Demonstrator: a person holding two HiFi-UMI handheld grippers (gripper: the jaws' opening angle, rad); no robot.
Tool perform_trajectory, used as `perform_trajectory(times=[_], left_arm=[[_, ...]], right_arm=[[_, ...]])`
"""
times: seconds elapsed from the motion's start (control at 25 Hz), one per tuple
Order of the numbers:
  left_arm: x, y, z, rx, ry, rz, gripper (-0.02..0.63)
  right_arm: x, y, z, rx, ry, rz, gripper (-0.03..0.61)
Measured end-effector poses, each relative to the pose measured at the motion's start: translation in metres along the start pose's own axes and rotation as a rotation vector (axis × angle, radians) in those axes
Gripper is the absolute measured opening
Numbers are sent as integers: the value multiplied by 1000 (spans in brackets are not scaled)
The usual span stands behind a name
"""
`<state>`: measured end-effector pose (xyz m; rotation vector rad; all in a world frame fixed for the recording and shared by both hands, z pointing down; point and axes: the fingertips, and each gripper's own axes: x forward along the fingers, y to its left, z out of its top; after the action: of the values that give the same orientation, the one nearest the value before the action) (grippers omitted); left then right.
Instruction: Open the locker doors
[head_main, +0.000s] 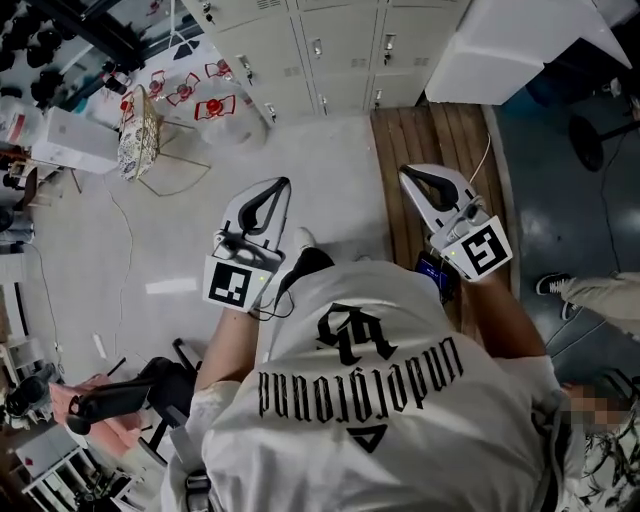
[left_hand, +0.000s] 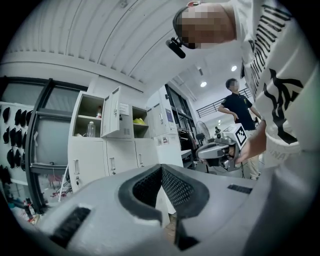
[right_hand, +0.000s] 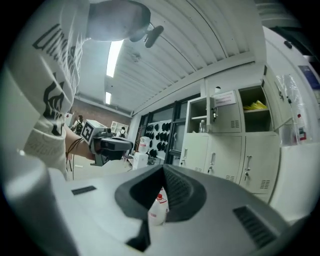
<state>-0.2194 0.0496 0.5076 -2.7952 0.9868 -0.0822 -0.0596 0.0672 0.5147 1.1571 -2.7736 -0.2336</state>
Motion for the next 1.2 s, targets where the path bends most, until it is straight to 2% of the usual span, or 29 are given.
perform_trajectory(times=[0.24,0.52,1.2], left_arm=[[-7,-46,11,63,-1,-2,8],[-18,-80,17,40,-18,5,8],[-23,-67,11,5,-23,36,8]], right_arm=[[-45,13,-6,3,-2,-6,5],[-79,27,-7,21,-6,-15,5],[-71,28,-7,37,-21,-16,5]])
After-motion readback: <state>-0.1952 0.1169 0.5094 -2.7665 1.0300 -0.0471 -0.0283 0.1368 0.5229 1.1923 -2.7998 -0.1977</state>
